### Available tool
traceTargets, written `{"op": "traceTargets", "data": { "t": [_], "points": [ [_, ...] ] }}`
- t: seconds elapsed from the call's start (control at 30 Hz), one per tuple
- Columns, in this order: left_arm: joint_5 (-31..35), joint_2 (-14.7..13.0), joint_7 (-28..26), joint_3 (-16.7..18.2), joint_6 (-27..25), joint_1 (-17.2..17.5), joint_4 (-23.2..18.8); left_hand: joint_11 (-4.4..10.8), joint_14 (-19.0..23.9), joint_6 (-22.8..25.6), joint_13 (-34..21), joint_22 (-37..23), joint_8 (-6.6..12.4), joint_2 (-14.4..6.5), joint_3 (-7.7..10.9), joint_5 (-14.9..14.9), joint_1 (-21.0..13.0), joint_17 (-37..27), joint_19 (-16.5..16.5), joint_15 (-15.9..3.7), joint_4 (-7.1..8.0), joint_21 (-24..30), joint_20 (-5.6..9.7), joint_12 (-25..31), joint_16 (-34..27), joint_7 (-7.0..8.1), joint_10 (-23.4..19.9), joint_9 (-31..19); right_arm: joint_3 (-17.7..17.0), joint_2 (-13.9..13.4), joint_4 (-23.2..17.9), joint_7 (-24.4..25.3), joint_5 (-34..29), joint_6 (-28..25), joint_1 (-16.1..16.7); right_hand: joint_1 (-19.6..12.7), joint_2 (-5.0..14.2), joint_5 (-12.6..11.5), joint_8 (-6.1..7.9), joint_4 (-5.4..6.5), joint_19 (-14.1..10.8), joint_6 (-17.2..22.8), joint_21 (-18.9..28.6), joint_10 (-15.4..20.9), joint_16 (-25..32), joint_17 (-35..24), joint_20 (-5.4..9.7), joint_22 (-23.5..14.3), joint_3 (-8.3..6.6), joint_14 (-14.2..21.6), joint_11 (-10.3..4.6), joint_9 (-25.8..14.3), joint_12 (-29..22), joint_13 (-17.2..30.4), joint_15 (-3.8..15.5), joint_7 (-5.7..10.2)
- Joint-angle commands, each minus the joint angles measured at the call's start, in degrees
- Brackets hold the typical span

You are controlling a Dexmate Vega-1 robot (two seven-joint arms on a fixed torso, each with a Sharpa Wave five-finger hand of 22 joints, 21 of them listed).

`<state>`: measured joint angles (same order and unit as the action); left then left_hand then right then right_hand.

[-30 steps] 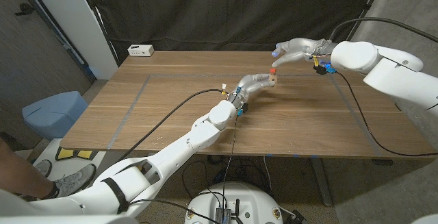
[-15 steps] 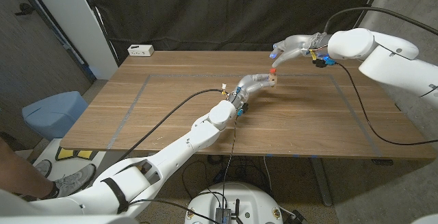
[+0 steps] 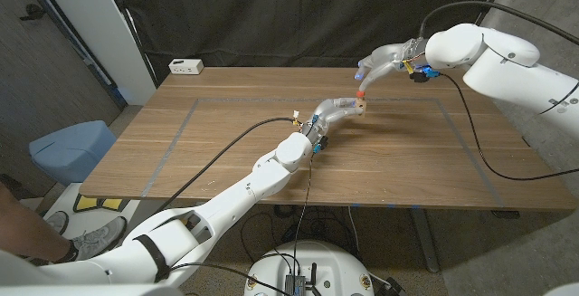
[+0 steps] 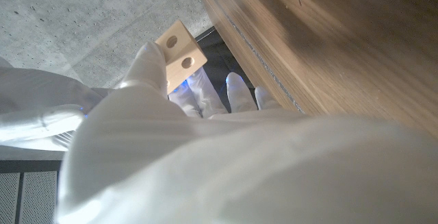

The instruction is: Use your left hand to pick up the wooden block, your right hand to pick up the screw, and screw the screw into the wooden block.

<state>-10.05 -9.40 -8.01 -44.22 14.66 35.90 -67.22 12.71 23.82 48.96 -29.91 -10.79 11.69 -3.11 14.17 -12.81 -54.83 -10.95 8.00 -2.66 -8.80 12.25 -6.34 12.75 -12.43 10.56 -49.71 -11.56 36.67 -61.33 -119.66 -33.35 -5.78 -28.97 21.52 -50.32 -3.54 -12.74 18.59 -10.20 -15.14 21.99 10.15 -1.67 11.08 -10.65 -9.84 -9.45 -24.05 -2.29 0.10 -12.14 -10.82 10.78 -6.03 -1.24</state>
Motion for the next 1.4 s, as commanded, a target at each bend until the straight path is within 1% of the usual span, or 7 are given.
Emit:
{"op": "traceTargets", "data": {
  "t": [0.03,0.37,0.73,0.83,0.97,1.23,1.4],
  "points": [
    [0.0,0.0,0.3,-0.2,-0.1,-0.3,0.4,-0.13,0.5,1.1,-0.2,-0.2,0.41,-0.5,0.18,-0.1,-0.3,0.0,0.0,-3.87,0.25,0.2,0.0,0.6,0.1,-0.31,-0.7,-0.3,3.9,2.1,0.4,-10.9,-8.5,-3.7,-4.5,-0.4,-0.27,0.0,0.03,0.31,0.0,0.8,0.3,-0.5,0.0,-0.2,-0.27,-0.2,-0.19,0.0,0.26,-0.4,0.0,0.2,-0.68,-0.54],
    [0.1,0.0,0.2,-0.2,-0.1,-0.3,0.5,-0.14,0.4,1.0,-0.2,-0.2,0.38,-0.5,0.2,-0.2,-0.3,0.0,-0.1,-3.85,0.25,0.2,-0.02,0.5,0.1,-0.31,-0.7,-0.3,5.7,3.4,0.6,-14.2,-11.6,-5.3,-6.3,0.1,-0.47,0.5,0.43,0.82,0.0,1.8,0.4,-0.3,0.1,-0.2,-0.92,-0.2,-0.04,0.2,0.71,-0.7,-0.1,0.2,-1.73,-1.51],
    [0.2,0.1,0.2,-0.3,-0.1,-0.5,0.5,-0.14,0.4,1.0,-0.3,-0.2,0.38,-0.6,0.21,-0.2,-0.3,0.0,-0.1,-3.85,0.26,0.2,-0.03,0.5,0.1,-0.32,-0.6,-0.3,6.9,4.6,0.7,-15.9,-14.3,-6.1,-7.2,-0.4,-0.24,0.8,1.25,0.79,-0.7,3.7,0.7,0.5,0.4,-0.2,-0.94,-0.2,-0.33,1.0,0.88,-1.1,-0.4,0.2,-2.02,-1.57],
    [0.2,0.0,0.3,-0.3,-0.3,-0.4,0.3,-0.14,0.5,1.0,-0.3,-0.2,0.4,-0.6,0.2,-0.2,-0.4,0.0,-0.1,-3.93,0.23,0.2,-0.03,0.5,0.1,-0.33,-0.6,-0.3,7.2,4.9,0.8,-16.3,-14.9,-6.3,-7.3,-0.8,-0.13,0.9,1.88,0.72,-0.9,5.1,0.7,0.7,0.5,-0.2,-0.85,-0.2,-0.5,1.4,0.83,-1.3,-0.5,0.2,-2.12,-1.43],
    [0.3,0.0,0.3,-0.4,-0.4,-0.4,0.3,-0.13,0.5,1.0,-0.3,-0.2,0.37,-0.5,0.18,-0.2,-0.4,0.0,0.0,-3.86,0.2,0.2,-0.01,0.5,0.1,-0.34,-0.6,-0.3,7.8,5.2,0.7,-16.9,-16.2,-6.9,-7.6,-1.1,-0.06,1.0,2.3,0.68,-1.2,5.9,0.8,1.2,0.7,-0.1,-0.72,-0.2,-0.63,1.9,0.9,-1.5,-0.6,0.2,-2.02,-1.57],
    [0.3,0.0,0.4,-0.4,-0.4,-0.4,0.2,-0.14,0.4,1.0,-0.3,-0.2,0.39,-0.6,0.18,-0.2,-0.3,0.0,-0.1,-3.91,0.26,0.2,-0.04,0.5,0.1,-0.33,-0.7,-0.3,8.5,5.5,0.7,-17.8,-18.0,-8.0,-7.6,-2.0,0.08,1.2,3.14,0.52,-2.0,7.3,1.0,2.3,1.0,-0.1,0.2,-0.2,-0.99,3.1,0.59,-1.9,-0.8,0.2,-1.66,-1.8],
    [0.3,0.0,0.4,-0.4,-0.5,-0.4,0.1,-0.14,0.4,1.0,-0.3,-0.2,0.37,-0.5,0.17,-0.2,-0.3,0.0,-0.1,-3.9,0.25,0.2,-0.09,0.5,0.1,-0.25,-0.7,-0.3,9.0,5.8,0.8,-18.3,-19.2,-8.2,-7.7,-2.5,0.32,1.3,3.67,0.52,-2.4,8.3,1.1,3.0,1.0,-0.1,0.55,-0.2,-1.21,3.5,0.63,-2.2,-0.9,0.2,-1.51,-1.59]
  ]
}}
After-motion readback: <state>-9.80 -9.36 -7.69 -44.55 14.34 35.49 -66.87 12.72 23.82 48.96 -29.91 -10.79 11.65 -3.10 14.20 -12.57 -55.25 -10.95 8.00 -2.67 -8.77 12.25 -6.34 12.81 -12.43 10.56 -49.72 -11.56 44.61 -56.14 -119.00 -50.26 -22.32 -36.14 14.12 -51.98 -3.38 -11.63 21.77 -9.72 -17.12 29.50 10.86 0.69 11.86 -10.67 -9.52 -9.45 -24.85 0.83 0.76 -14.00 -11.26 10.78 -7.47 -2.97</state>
